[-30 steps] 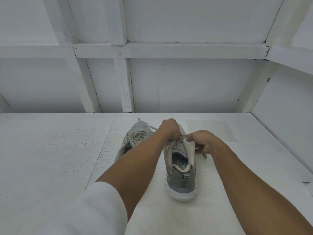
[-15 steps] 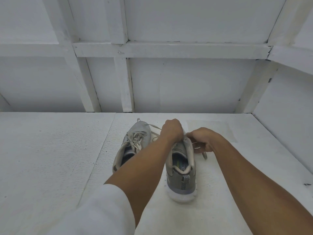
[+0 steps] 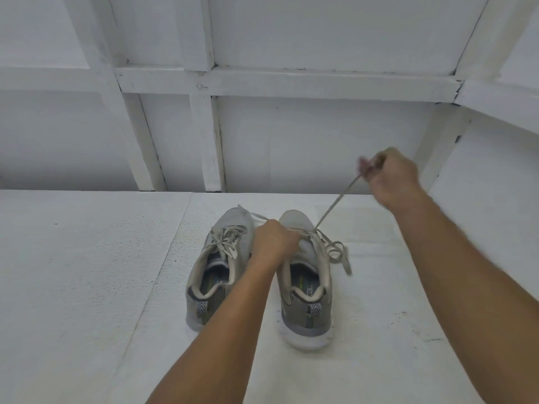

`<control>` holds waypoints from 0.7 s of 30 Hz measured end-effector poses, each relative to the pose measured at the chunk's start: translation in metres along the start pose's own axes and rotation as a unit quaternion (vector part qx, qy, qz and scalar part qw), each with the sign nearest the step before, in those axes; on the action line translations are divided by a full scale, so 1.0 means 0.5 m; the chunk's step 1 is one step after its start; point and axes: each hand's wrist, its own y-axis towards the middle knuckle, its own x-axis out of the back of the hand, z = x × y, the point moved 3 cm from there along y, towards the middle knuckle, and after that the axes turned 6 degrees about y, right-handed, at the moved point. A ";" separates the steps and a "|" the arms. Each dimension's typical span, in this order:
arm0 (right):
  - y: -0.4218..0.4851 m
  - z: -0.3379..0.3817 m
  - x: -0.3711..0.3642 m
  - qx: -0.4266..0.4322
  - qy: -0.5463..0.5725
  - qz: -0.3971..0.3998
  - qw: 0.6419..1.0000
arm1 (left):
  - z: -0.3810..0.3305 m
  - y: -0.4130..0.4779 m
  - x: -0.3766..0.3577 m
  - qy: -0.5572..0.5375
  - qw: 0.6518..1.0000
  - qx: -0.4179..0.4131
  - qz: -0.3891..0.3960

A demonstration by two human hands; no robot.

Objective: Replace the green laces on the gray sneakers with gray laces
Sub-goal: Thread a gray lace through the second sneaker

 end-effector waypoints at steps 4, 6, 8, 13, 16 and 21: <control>-0.024 0.030 -0.032 0.070 -0.114 0.075 0.988 | 0.031 -0.012 -0.001 -0.121 0.991 0.040 -0.034; -0.050 -0.045 -0.025 0.188 -0.474 0.201 0.836 | 0.042 -0.013 -0.004 -0.165 0.984 0.053 -0.038; -0.063 -0.145 0.016 0.180 -0.702 0.299 0.621 | 0.048 -0.013 -0.006 -0.188 0.980 0.055 -0.043; -0.071 -0.192 0.062 0.138 -0.739 0.292 0.592 | 0.055 -0.014 -0.010 -0.222 0.972 0.061 -0.052; -0.058 -0.154 0.045 0.098 -0.605 0.255 0.748 | 0.057 -0.018 -0.010 -0.236 0.968 0.067 -0.054; -0.008 -0.033 0.013 -0.031 0.054 0.038 0.997 | 0.051 -0.025 -0.008 -0.235 0.968 0.069 -0.053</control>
